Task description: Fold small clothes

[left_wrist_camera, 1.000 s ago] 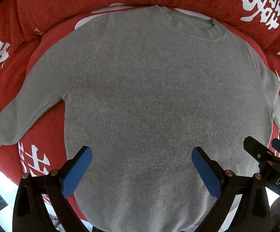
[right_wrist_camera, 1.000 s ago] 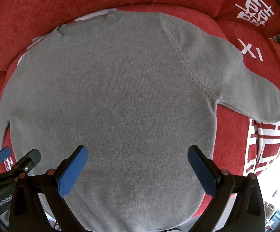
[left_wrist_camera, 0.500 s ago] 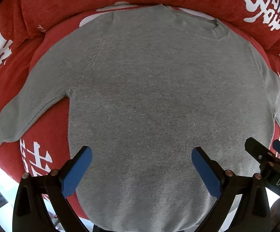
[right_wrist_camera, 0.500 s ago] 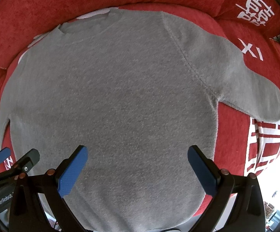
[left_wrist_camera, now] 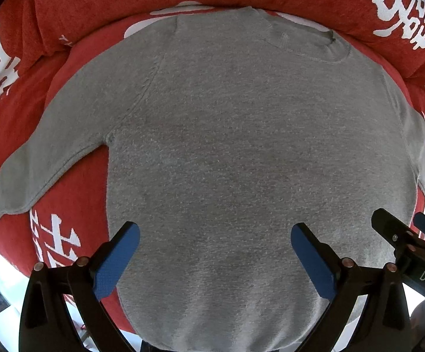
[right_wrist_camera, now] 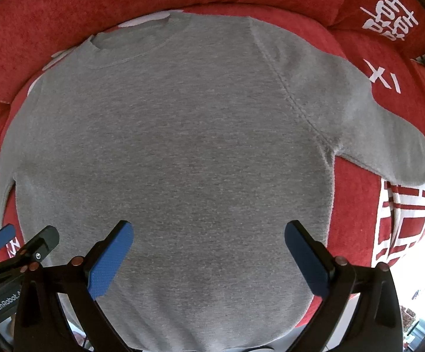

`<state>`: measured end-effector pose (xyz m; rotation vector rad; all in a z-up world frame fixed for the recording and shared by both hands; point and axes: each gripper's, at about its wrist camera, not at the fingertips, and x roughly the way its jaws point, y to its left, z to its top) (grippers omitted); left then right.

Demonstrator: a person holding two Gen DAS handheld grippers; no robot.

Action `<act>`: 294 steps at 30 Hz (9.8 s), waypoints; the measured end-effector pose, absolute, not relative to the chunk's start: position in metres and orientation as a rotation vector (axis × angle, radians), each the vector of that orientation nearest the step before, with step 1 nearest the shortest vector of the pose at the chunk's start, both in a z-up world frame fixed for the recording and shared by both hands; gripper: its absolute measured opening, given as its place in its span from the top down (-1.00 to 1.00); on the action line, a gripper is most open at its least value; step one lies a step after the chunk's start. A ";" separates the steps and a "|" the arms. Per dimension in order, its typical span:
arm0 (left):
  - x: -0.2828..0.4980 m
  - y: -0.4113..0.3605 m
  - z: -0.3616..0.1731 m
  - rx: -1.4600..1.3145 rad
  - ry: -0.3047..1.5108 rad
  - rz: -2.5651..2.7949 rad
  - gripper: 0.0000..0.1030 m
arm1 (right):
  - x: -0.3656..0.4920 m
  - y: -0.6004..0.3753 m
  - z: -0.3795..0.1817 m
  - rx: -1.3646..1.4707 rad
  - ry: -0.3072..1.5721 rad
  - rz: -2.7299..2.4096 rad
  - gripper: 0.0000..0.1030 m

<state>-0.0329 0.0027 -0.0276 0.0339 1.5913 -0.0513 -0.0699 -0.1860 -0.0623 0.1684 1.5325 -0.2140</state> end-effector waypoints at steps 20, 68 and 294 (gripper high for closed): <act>-0.035 0.010 -0.032 0.029 1.597 -0.041 -1.00 | -0.063 -0.171 -0.067 0.157 1.543 -0.215 -1.00; -0.087 0.403 -0.110 -1.029 1.228 0.224 -0.99 | -0.052 0.066 -0.079 0.064 1.581 0.411 -1.00; -0.039 -0.149 -0.057 0.200 1.465 -0.430 -0.95 | -0.185 -0.454 -0.134 1.248 0.916 -0.529 -0.16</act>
